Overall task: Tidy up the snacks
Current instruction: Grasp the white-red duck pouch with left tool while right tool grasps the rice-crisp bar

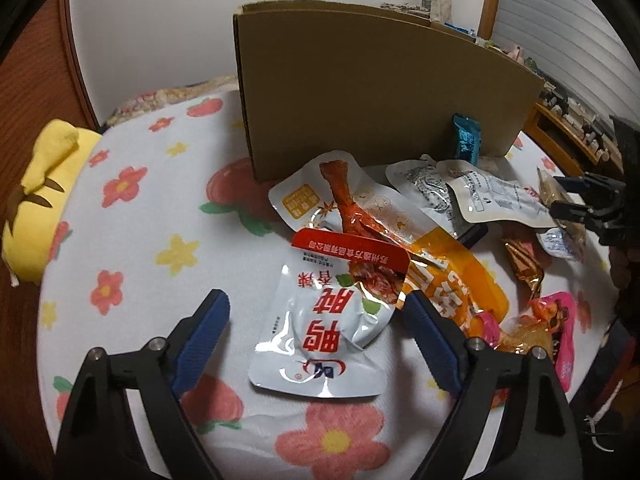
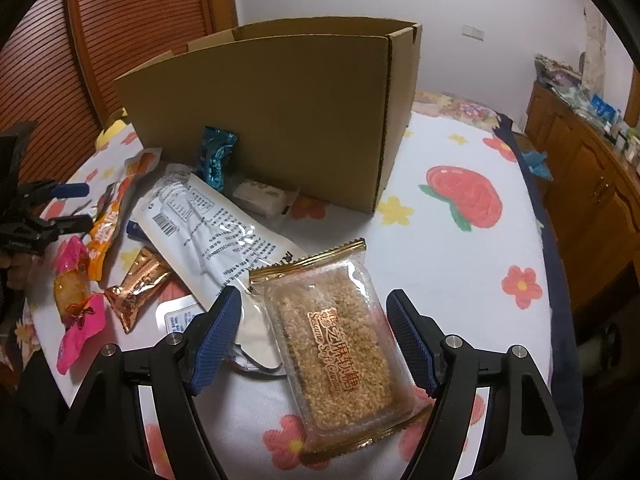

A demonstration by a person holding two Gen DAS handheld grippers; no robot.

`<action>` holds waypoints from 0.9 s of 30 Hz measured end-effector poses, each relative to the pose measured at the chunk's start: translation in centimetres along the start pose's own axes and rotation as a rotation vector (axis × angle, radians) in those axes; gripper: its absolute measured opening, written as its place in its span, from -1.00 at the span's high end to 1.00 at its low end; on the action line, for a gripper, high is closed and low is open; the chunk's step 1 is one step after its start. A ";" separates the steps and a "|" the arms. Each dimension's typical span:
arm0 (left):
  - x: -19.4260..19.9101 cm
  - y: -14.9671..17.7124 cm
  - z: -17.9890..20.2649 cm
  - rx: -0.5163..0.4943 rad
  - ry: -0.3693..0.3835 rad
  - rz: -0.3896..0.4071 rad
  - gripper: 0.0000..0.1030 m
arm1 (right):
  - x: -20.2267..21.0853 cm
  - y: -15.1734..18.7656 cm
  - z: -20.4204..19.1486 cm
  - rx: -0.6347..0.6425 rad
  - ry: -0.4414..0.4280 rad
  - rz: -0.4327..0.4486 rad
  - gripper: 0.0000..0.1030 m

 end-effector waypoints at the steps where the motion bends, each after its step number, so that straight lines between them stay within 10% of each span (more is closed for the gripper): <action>1: -0.1 0.0 0.0 0.001 0.003 -0.007 -0.71 | 0.0 -0.1 0.0 0.004 -0.003 -0.002 -0.49; 27: 0.3 1.1 -0.5 -0.055 -0.007 -0.065 -0.13 | -0.2 0.3 0.8 0.032 -0.049 -0.089 -0.49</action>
Point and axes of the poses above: each gripper's, at about its wrist camera, not at the fingertips, and x roughly against the way its jaws point, z to its right, y to its underside, the point moved 7 cm from there along -x, roughly the way its jaws point, and after that the axes turned 4 degrees about z, right-handed, at the moved point
